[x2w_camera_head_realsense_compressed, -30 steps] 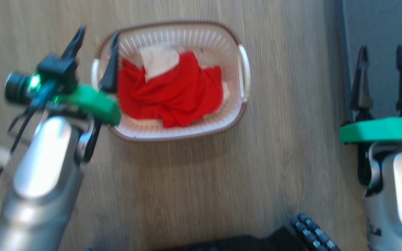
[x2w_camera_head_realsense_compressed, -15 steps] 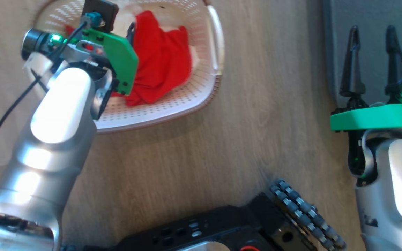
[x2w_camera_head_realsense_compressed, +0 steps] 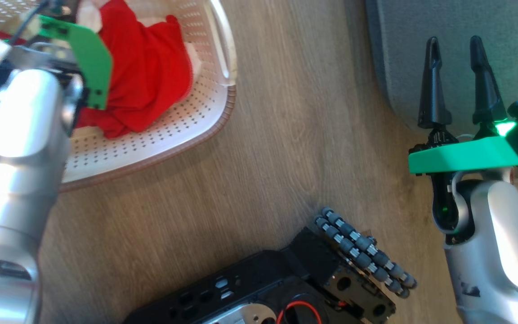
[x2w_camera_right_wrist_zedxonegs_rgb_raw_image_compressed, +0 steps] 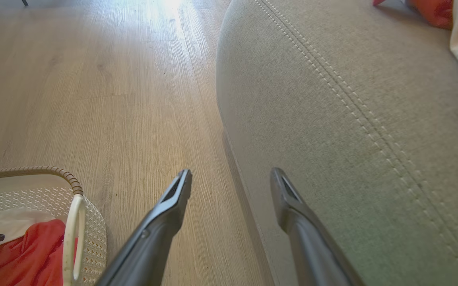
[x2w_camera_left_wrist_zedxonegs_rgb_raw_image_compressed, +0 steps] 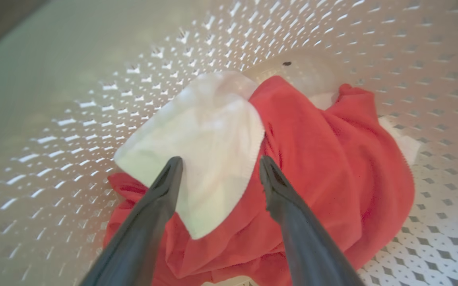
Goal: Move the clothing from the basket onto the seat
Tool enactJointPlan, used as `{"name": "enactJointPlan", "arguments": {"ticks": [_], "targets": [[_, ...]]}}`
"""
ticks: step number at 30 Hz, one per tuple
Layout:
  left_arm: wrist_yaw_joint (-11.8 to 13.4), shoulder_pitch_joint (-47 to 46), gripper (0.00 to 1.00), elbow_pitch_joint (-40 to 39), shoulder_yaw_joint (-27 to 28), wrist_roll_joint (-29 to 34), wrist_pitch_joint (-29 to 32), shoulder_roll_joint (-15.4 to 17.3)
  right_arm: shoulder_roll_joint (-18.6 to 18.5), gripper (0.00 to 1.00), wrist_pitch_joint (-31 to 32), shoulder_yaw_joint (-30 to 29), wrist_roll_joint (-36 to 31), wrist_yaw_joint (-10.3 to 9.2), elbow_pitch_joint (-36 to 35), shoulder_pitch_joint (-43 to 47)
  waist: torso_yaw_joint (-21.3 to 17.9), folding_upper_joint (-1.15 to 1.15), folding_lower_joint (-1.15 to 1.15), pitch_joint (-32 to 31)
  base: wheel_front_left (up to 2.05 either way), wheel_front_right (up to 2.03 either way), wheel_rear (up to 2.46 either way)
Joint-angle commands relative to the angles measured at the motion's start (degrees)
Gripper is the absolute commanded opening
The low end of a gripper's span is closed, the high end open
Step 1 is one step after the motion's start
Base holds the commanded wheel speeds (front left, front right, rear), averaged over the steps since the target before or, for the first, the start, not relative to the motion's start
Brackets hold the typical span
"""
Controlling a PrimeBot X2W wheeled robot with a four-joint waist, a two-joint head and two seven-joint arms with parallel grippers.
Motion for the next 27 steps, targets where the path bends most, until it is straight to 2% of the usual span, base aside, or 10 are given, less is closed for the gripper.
{"name": "enactJointPlan", "arguments": {"ticks": [1,7,14,18,19,20,22,27], "targets": [[0.7,-0.39,1.0,-0.33,1.03,0.32,0.14,1.95,-0.41,1.0,-0.68,0.95,0.67,0.4,-1.63,3.07,-0.96,0.0,0.0,0.82,0.0,0.0,0.0],[1.11,-1.72,1.0,3.64,0.15,1.06,0.22,3.09,-0.41,1.0,-0.68,0.64,1.44,0.4,-2.16,4.28,-1.99,0.0,0.0,1.9,0.0,0.0,0.0],[1.01,-2.53,1.0,7.42,-0.91,0.96,0.52,2.03,-0.41,1.0,-0.68,0.99,1.99,0.4,-2.54,5.41,-2.04,0.0,0.0,2.11,0.0,0.0,0.0],[-0.12,-2.87,1.0,9.01,-1.7,0.77,0.27,1.31,-0.41,1.0,-0.68,1.11,2.35,0.4,-2.82,5.88,-2.04,0.0,0.0,2.3,0.0,0.0,0.0],[-0.44,-2.88,0.96,9.45,-1.83,0.65,0.19,1.13,-0.41,1.0,-0.68,1.03,2.36,0.4,-2.85,6.06,-2.05,0.0,0.0,2.29,0.0,0.0,0.0],[-0.88,-2.85,0.47,9.94,-2.04,0.55,0.21,0.93,-0.41,1.0,-0.68,0.9,2.34,0.4,-2.89,6.28,-2.08,0.0,0.0,2.26,0.0,0.0,0.0],[-1.86,-2.89,0.0,10.64,-2.31,0.22,-0.13,0.55,-0.41,1.0,-0.68,0.41,2.25,0.4,-3.01,6.71,-2.07,0.0,0.0,2.24,0.0,0.0,0.0],[-2.55,-4.11,0.0,10.9,-2.86,0.05,-2.74,-0.01,-0.41,1.0,-0.68,-0.49,2.54,0.4,-2.7,6.5,-2.1,0.0,0.0,1.95,0.0,0.0,0.0]]}}
